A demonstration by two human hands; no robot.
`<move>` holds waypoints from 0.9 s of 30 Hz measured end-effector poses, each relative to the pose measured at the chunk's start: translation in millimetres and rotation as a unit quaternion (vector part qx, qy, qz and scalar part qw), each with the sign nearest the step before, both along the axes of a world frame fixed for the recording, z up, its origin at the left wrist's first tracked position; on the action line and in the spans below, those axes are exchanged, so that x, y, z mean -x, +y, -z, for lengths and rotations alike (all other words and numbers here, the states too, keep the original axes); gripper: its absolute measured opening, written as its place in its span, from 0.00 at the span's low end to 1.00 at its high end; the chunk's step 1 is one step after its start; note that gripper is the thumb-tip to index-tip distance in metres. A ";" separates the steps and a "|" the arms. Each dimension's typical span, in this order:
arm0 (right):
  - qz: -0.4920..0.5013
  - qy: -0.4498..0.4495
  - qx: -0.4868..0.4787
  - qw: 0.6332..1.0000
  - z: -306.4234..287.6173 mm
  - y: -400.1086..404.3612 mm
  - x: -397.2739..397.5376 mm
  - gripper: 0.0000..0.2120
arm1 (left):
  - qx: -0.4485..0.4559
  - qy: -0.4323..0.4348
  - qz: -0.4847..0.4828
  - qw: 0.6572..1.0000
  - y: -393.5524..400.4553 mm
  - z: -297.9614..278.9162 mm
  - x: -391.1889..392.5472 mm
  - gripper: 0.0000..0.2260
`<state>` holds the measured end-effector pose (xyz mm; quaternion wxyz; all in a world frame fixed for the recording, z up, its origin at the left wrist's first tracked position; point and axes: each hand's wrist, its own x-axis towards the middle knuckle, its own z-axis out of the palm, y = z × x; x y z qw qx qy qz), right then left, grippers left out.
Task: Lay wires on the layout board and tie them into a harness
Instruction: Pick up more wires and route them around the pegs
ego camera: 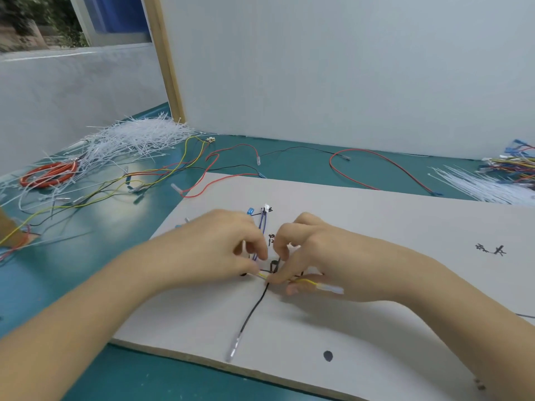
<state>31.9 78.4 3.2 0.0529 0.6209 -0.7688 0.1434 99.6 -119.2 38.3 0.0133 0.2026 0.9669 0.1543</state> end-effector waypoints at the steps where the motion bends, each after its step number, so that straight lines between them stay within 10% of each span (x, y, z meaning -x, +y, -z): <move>1: 0.007 -0.031 -0.005 0.999 -3.5 3.6 -0.1 0.09 | 0.012 -0.019 0.015 1.000 6.0 2.5 4.7 0.04; 10: 0.099 -0.321 -0.027 0.941 -21.5 9.7 -3.3 0.06 | -0.101 -0.078 0.005 0.992 13.6 17.7 12.5 0.13; 17: 0.198 -0.501 0.132 0.832 -27.4 17.4 11.5 0.07 | -0.090 -0.071 0.003 0.993 13.4 21.5 12.2 0.08; 27: 0.270 -0.309 0.095 0.907 -34.4 -10.4 25.8 0.10 | -0.105 -0.077 -0.020 0.991 7.7 26.5 8.9 0.17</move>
